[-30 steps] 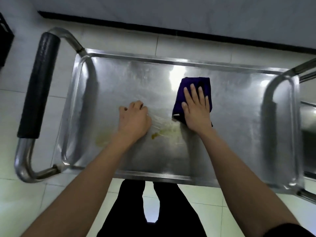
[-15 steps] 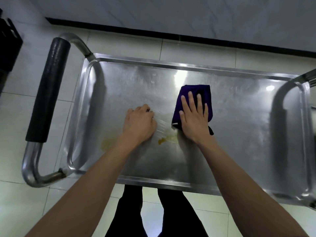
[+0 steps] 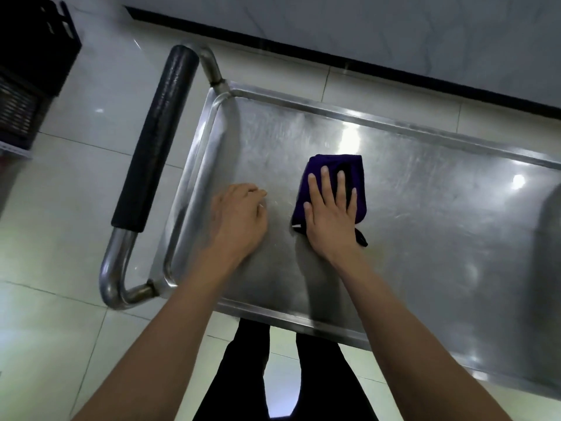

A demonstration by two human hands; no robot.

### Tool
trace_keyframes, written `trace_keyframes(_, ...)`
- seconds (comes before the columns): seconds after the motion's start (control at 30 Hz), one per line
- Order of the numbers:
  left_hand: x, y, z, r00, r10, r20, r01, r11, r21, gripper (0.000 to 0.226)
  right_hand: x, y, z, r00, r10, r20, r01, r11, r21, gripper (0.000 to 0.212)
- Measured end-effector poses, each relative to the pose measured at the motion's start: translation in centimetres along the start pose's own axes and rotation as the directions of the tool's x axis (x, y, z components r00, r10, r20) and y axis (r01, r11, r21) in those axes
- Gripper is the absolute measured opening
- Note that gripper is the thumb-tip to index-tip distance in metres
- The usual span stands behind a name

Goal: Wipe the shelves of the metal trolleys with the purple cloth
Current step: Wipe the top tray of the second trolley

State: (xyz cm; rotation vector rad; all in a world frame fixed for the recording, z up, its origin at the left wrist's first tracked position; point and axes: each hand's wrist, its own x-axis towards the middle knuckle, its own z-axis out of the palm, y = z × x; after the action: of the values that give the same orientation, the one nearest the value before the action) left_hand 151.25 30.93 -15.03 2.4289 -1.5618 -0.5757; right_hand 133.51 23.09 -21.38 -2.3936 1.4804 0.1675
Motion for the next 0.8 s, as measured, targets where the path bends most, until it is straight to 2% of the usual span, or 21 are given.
trace_keyframes(0.13,-1.2,-4.2,-1.4,0.982,-0.182,-0.054,0.182,0.983,0.011,0.038,1.0,-4.3,0.7,1.000,-0.026,-0.003,0.026,1.000,0.003,0.059)
trace_keyframes(0.27,-1.7,-7.9,-2.7,0.968,-0.253,-0.006,0.253,0.967,0.032,0.040,1.7,-7.0,1.0,0.998,-0.068,-0.008,0.068,0.998,0.010,0.058)
trace_keyframes(0.5,-1.1,-10.8,-3.0,0.969,-0.240,0.052,0.239,0.970,0.032,0.045,1.7,-8.8,1.3,0.998,-0.048,-0.027,0.049,0.998,0.038,0.058)
trace_keyframes(0.8,-0.8,-11.8,-2.3,0.984,-0.178,0.007,0.177,0.982,0.072,0.046,1.6,-7.2,1.3,0.996,-0.058,-0.063,0.063,0.995,0.079,0.057)
